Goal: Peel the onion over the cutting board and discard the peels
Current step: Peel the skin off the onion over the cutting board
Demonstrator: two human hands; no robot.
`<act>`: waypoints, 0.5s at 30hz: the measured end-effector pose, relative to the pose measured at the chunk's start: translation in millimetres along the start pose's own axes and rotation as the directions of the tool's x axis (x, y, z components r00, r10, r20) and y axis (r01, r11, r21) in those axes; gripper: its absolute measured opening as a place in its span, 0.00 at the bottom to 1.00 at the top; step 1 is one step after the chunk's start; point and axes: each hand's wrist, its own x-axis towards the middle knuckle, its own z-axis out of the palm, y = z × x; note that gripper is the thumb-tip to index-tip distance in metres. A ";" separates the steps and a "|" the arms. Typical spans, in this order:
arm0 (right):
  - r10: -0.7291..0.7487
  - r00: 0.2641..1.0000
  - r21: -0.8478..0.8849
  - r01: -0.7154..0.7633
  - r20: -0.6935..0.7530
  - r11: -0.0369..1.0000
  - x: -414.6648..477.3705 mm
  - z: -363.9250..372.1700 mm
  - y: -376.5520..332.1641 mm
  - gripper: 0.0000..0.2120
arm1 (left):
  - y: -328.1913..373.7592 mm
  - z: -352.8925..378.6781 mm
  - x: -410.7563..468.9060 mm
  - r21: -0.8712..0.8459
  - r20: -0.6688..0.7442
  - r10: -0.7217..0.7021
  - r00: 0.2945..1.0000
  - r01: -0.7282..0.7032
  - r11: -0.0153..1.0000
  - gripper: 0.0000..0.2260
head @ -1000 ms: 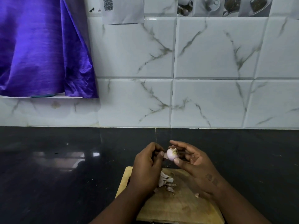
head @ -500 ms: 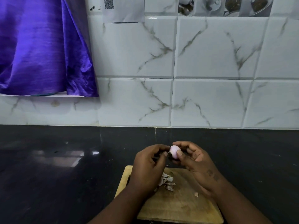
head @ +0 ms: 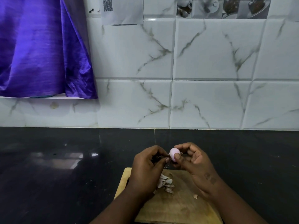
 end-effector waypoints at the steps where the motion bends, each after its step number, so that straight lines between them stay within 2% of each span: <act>1: -0.002 1.000 0.003 0.002 -0.018 1.000 0.9 -0.4 0.2 0.13 | -0.3 0.0 -0.4 0.020 0.007 0.003 1.000 -0.003 1.000 0.10; 4: 0.015 0.999 0.060 -0.012 -0.045 0.998 1.8 -1.0 -0.8 0.15 | -1.7 -0.5 -2.5 0.100 0.006 0.013 1.000 -0.014 0.995 0.08; 7: 0.044 0.999 0.069 -0.043 -0.007 0.997 0.9 -0.4 -2.8 0.16 | -2.0 -1.6 -2.7 0.173 -0.028 0.024 0.999 -0.019 0.985 0.07; 11: 0.047 0.999 0.071 -0.048 0.006 0.996 -0.7 2.0 -5.4 0.14 | -1.7 -0.6 -2.4 0.174 0.007 -0.001 1.000 0.000 0.985 0.05; 13: 0.048 0.999 0.086 -0.048 0.001 0.995 -1.5 3.1 -6.1 0.14 | 1.1 -0.2 -3.6 0.150 0.033 -0.009 0.999 0.004 0.989 0.08; 15: 0.054 0.999 0.097 -0.054 0.004 0.994 -1.9 3.1 -5.8 0.16 | 3.3 -0.5 -4.1 0.054 0.017 -0.021 1.000 0.020 0.998 0.13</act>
